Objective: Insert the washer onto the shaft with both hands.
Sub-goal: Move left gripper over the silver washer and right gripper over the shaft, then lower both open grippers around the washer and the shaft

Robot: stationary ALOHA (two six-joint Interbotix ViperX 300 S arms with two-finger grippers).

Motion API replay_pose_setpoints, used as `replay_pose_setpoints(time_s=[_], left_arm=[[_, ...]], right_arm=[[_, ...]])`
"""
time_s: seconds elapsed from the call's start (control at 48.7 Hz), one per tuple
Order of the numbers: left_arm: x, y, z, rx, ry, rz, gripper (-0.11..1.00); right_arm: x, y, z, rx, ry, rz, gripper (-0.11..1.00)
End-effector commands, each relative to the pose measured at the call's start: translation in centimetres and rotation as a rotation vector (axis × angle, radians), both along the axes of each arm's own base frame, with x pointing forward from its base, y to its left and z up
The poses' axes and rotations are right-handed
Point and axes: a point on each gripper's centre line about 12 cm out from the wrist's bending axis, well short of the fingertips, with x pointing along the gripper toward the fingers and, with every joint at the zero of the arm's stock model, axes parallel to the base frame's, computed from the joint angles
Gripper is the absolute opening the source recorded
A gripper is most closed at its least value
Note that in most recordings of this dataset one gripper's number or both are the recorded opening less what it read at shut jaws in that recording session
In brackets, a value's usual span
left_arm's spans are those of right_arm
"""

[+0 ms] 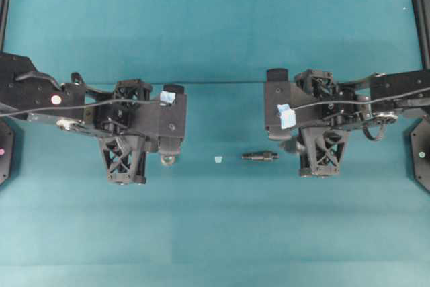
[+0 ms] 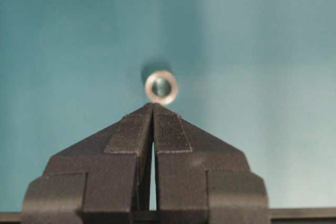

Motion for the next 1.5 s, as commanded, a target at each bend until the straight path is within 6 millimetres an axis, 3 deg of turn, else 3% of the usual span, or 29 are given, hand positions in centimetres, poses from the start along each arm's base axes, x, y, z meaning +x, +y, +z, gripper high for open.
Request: replay_pose_setpoints(time_s=[0.0,0.206,0.308,0.925,1.48], left_arm=[[0.5,0.1,0.6,0.003,-0.038,0.001,0.13],[0.9,0.1,-1.0,0.002,0.006,0.003,0.73],[1.1,0.1,-1.8,0.003,0.026,0.0,0.95],[2.1,0.1,-5.7,0.001,0.049,-0.001,0.93],[1.8,0.0,-6.6,-0.002,0.078,0.005,0.93]], right_arm=[[0.5,0.0,0.7,-0.004,-0.028,0.005,0.24],[1.0,0.2,-0.3,-0.001,-0.012,0.005,0.82],[1.3,0.2,-0.7,-0.002,-0.017,0.008,0.82],[2.3,0.2,-4.6,-0.003,0.019,0.016,0.8],[2.5,0.7,-7.4,0.002,0.055,0.019,0.82]])
